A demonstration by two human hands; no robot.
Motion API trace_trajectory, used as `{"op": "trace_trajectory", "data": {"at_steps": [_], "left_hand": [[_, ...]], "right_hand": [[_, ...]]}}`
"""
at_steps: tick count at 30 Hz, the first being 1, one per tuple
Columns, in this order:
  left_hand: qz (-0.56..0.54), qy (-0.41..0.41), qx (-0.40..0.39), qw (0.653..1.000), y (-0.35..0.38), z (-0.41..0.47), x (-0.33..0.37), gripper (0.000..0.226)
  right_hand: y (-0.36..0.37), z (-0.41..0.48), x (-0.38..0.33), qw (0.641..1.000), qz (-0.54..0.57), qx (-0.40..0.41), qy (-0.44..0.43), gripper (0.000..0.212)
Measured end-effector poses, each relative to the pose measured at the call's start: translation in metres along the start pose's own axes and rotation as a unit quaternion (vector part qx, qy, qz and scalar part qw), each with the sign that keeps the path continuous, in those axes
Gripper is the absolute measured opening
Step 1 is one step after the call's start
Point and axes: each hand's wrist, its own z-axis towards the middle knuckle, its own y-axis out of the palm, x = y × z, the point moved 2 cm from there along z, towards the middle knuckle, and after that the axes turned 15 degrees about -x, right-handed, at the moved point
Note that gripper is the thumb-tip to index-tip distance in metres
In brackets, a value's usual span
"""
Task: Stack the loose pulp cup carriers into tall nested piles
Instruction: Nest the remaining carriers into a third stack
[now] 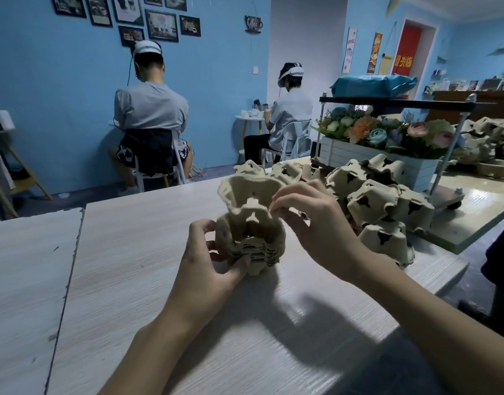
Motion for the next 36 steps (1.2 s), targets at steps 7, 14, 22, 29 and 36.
{"op": "trace_trajectory", "data": {"at_steps": [7,14,22,29,36], "left_hand": [[-0.004,0.000,-0.008,1.000,-0.001,-0.001,-0.001,0.087],[0.006,0.007,-0.021,1.000,0.002,-0.001,0.000,0.077],[-0.001,0.003,-0.040,0.999,0.007,-0.004,0.005,0.052],[-0.005,-0.011,-0.052,0.999,0.024,0.006,0.019,0.042],[-0.009,-0.007,-0.032,0.999,0.045,0.019,0.028,0.043]], "right_hand": [[0.008,-0.013,-0.005,0.982,0.133,-0.116,0.061,0.035],[0.001,-0.019,-0.005,0.984,0.135,-0.097,0.067,0.037],[0.002,-0.031,0.002,0.981,0.080,-0.147,0.101,0.050],[-0.045,-0.031,0.059,0.963,-0.106,-0.128,0.210,0.049],[-0.079,-0.012,0.118,0.885,-0.205,-0.248,0.337,0.057]]}}
